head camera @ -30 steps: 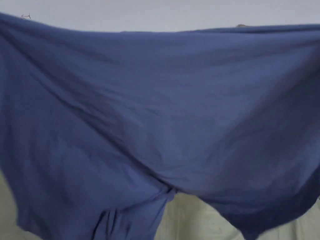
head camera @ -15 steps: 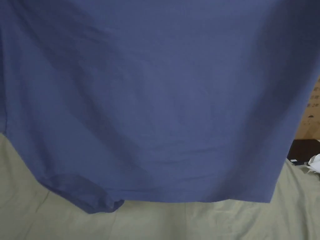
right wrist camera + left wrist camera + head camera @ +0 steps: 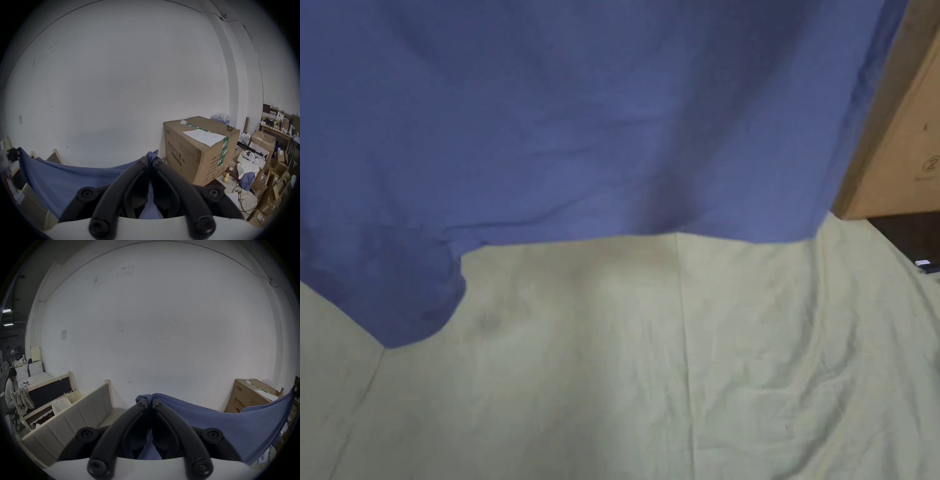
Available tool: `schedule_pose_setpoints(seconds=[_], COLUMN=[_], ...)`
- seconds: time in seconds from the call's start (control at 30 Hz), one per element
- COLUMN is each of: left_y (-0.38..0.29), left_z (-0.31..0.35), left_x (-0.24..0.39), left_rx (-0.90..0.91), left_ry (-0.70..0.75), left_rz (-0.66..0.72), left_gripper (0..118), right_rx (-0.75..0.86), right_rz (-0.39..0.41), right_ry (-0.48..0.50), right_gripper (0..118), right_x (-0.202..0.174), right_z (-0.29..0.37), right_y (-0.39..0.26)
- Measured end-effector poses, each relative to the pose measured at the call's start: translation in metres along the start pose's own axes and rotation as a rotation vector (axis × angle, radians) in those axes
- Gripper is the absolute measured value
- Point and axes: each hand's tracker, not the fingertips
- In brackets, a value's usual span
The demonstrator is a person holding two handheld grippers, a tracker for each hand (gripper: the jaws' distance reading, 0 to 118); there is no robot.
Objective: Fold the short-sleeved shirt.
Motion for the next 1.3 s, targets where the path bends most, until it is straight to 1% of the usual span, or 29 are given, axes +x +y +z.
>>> schedule_pose_setpoints(seconds=[0.07,0.1,0.17,0.23,0.33,0.4,0.47,0.53,0.63,0.73,0.8,0.9,1.0,1.1,1.2,1.23,1.3], left_y=[0.005,0.006,0.006,0.005,-0.003,-0.013,-0.031,-0.05,-0.09,-0.137,-0.167,-0.22,-0.273,-0.329,-0.381,-0.397,-0.428], left_z=[-0.019,-0.026,-0.042,-0.056,-0.075,-0.084,-0.093,-0.103,-0.114,-0.121,-0.122,-0.11,-0.088,-0.05,-0.005,0.011,0.046], left_x=[0.009,0.012,0.02,0.025,0.027,0.026,0.024,0.025,0.027,0.02,0.011,-0.006,-0.025,-0.048,-0.074,-0.08,-0.093], left_rx=[0.054,0.086,0.147,0.177,0.201,0.212,0.22,0.186,0.131,0.053,-0.019,-0.092,-0.187,-0.276,-0.335,-0.371,-0.405], left_ry=[0.011,0.014,0.043,0.066,0.065,0.066,0.063,0.049,0.053,0.049,0.053,0.037,0.012,-0.007,-0.019,-0.019,-0.033], left_rz=[0.021,0.024,0.013,0.007,0.033,0.061,0.091,0.065,-0.043,-0.048,-0.031,0.008,-0.013,0.006,0.077,0.08,0.122], left_gripper=[3,3,3,3,3,3,3,3,3,3,3,3,3,3,3,3,3], right_rx=[0.006,0.01,0.031,0.038,0.047,0.033,0.027,0.003,-0.053,-0.092,-0.158,-0.253,-0.328,-0.414,-0.493,-0.509,-0.564], right_rz=[0.005,0.001,-0.047,-0.077,-0.109,-0.133,-0.139,-0.132,-0.124,-0.136,-0.124,-0.08,-0.028,-0.038,-0.054,-0.057,-0.03], right_ry=[-0.017,-0.024,-0.02,-0.021,-0.022,-0.004,0.008,0.005,0.001,0.019,0.047,0.053,0.059,0.077,0.099,0.109,0.114], right_gripper=[3,3,3,3,3,3,3,3,3,3,3,3,3,3,3,3,3], right_x=[0.002,-0.026,-0.041,-0.046,-0.05,-0.051,-0.048,-0.046,-0.044,-0.038,-0.034,-0.026,-0.017,-0.005,0.01,0.016,0.028], right_z=[-0.003,-0.05,-0.081,-0.102,-0.13,-0.146,-0.162,-0.177,-0.193,-0.204,-0.204,-0.204,-0.191,-0.17,-0.143,-0.129,-0.108], right_y=[0.0,0.007,0.012,0.012,0.008,0.002,-0.012,-0.031,-0.069,-0.114,-0.145,-0.192,-0.243,-0.297,-0.35,-0.371,-0.405])
